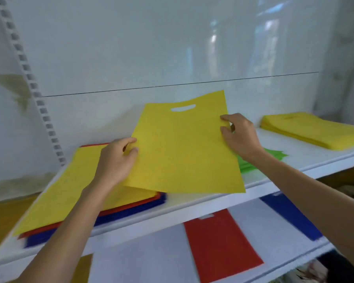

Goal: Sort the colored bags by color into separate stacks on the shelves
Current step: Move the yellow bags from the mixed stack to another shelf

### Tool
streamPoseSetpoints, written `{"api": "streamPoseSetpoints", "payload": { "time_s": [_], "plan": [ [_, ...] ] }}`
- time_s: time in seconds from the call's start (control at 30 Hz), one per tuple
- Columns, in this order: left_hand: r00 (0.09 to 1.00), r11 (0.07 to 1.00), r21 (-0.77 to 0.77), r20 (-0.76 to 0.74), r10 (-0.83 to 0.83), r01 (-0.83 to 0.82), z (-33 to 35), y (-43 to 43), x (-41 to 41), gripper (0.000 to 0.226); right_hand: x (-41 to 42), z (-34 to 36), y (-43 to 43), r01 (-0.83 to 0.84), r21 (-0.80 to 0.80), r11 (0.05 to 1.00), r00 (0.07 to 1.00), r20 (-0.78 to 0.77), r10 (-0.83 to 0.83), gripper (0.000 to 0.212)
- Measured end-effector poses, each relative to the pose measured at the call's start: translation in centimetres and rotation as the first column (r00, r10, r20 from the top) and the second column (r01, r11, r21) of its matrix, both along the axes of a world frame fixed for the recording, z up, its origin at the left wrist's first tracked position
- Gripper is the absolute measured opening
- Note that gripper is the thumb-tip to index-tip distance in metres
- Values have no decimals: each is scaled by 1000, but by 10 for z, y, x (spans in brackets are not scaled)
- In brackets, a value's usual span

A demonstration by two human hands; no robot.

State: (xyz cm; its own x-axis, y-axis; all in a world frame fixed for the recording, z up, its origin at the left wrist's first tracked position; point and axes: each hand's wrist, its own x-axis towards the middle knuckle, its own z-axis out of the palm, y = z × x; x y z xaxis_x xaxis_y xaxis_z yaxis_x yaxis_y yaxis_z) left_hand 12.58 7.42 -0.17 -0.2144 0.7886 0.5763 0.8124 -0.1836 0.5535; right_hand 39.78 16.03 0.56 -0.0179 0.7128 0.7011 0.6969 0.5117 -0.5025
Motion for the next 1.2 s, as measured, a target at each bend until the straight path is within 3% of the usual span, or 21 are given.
{"api": "streamPoseSetpoints", "payload": {
  "time_s": [0.13, 0.3, 0.53, 0.83, 1.2],
  "plan": [
    [978, 978, -29, -24, -206, 205, -4, 33, 118, 39, 123, 7, -15, 198, -56, 979, 980, 1, -199, 35],
    [907, 906, -41, 47, -419, 420, -30, 57, 269, 39, 277, -7, -44, 418, -111, 902, 905, -28, -423, 29],
    [781, 772, -121, 87, -619, 625, -59, 82, 431, 35, 429, -27, -84, 592, -194, 782, 792, -38, -609, 35],
    [711, 691, -194, 56, -701, 696, -65, 154, 544, 40, 534, -47, -39, 656, -155, 738, 737, -80, -671, 34],
    [815, 800, -166, 49, -577, 576, -35, 263, 596, 43, 593, -29, 113, 568, -147, 810, 816, -26, -578, 36]
  ]
}}
